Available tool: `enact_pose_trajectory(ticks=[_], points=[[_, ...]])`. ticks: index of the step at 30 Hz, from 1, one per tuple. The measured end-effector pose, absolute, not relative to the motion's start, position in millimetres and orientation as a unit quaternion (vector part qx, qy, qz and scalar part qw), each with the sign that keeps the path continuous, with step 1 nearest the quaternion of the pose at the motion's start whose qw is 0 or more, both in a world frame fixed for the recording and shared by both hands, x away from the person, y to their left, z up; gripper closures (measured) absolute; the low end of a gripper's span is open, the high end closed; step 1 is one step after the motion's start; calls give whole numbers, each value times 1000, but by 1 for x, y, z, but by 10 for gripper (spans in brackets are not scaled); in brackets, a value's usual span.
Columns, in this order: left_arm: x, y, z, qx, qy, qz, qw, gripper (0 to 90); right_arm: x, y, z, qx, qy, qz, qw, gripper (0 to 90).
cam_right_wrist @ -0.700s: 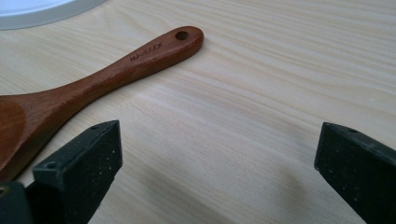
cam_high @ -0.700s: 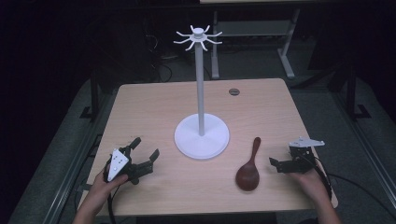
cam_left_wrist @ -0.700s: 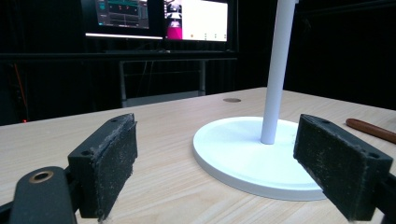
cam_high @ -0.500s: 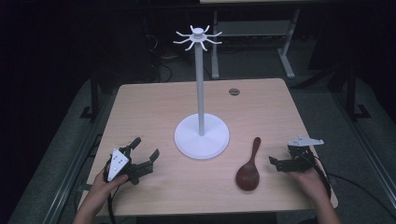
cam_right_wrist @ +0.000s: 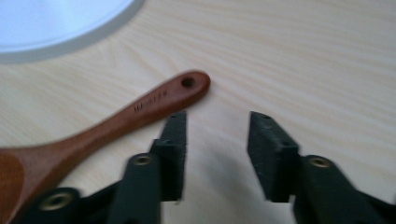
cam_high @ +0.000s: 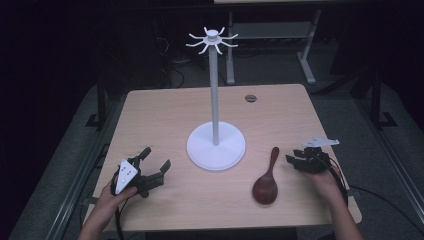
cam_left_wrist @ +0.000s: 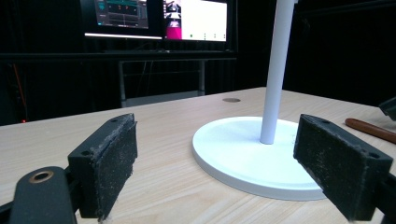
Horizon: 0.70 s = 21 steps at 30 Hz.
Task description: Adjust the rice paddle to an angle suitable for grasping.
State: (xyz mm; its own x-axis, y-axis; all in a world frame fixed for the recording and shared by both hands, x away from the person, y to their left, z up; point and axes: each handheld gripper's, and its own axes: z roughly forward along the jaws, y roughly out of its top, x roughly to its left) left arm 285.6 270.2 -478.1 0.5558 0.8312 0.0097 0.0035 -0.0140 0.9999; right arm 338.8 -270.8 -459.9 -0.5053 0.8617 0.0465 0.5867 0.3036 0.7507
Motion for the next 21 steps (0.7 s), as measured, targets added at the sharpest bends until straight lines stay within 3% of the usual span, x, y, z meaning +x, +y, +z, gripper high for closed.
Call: enact_pose_trajectory(ticks=[5, 9, 21], points=[[286, 270, -478, 630, 331, 335, 617, 130, 349, -263, -457, 453, 789, 372, 184, 738], [286, 270, -478, 630, 331, 336, 617, 130, 363, -256, -456, 450, 789, 375, 183, 884], [286, 270, -478, 629, 332, 335, 619, 130, 369, -249, -465, 449, 802, 358, 166, 895]])
